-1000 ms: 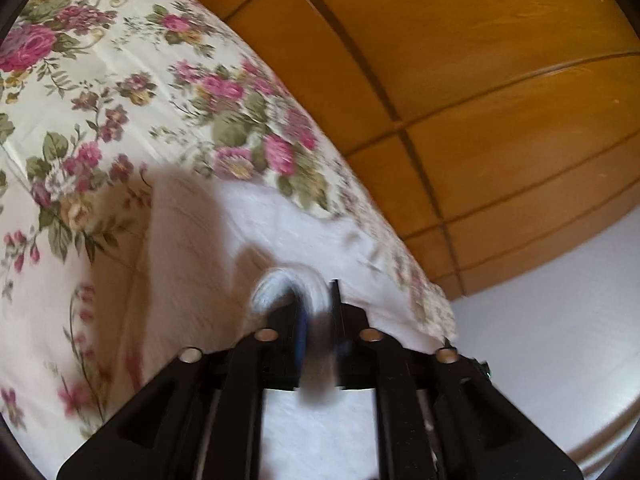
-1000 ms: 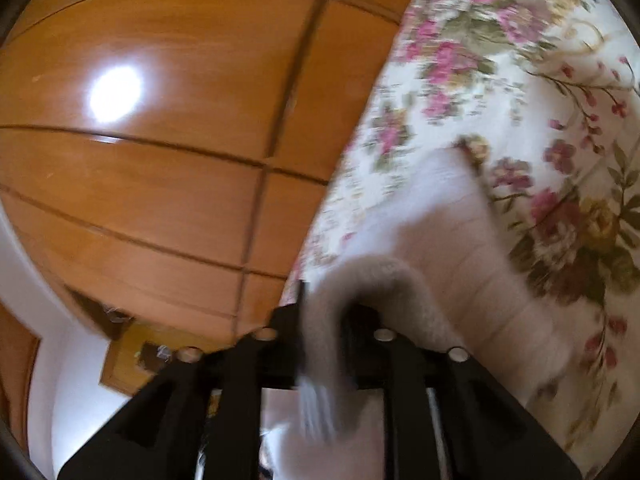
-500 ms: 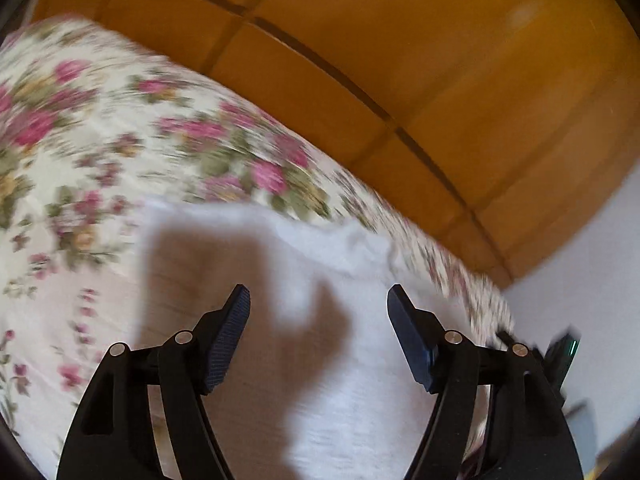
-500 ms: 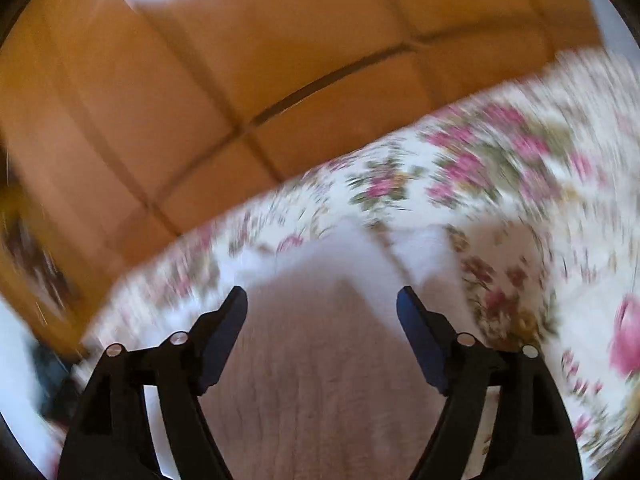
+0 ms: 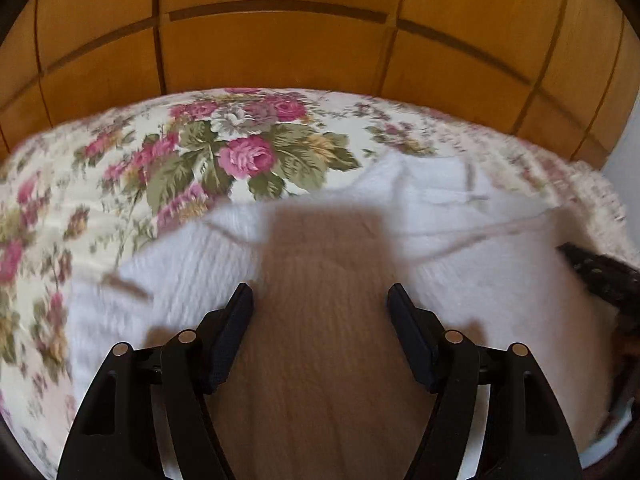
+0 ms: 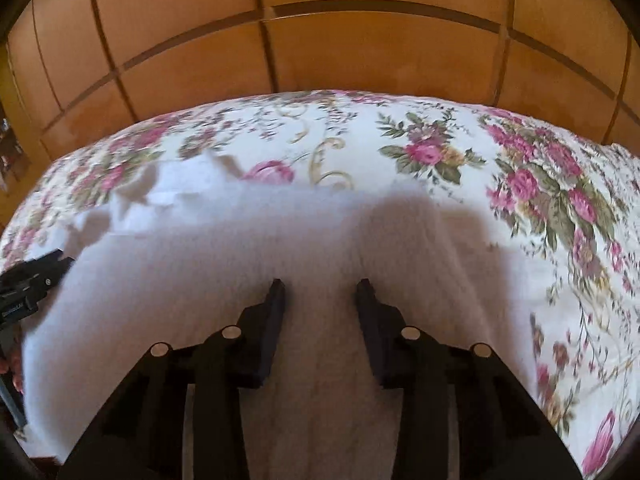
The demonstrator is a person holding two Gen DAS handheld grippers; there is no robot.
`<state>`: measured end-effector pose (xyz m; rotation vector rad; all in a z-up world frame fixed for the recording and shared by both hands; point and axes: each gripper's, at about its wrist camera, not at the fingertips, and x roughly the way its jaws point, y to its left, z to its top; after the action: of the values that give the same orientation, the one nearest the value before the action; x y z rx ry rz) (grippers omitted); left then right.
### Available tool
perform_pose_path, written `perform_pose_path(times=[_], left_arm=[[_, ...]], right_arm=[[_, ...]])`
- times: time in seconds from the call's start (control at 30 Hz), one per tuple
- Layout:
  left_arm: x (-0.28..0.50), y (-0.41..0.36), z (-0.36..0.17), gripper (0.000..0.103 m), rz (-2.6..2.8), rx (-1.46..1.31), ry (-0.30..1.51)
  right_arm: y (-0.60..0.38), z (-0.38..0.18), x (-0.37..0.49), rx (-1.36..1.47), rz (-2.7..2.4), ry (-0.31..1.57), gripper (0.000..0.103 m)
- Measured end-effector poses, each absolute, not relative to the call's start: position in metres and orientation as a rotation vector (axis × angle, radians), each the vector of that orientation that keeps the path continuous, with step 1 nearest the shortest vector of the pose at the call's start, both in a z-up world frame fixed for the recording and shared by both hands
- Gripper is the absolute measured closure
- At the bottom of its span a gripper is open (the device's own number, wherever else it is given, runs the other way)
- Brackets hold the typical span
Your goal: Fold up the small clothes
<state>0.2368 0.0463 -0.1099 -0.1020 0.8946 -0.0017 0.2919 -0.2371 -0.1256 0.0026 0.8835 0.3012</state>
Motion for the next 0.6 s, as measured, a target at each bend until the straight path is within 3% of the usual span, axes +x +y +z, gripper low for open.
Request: perform_pose_path(times=[0.27, 0.6], left_arm=[[0.257, 0.053, -0.122, 0.025, 0.011, -0.115, 0.905], [0.189, 0.046, -0.08, 0.023, -0.061, -0.308, 0.712]], right_arm=[[-0.234, -0.131, 0.292, -0.013, 0.243, 0.815, 0.066], [-0.234, -0.13, 0.286, -0.009, 0.237, 0.775, 0.065]])
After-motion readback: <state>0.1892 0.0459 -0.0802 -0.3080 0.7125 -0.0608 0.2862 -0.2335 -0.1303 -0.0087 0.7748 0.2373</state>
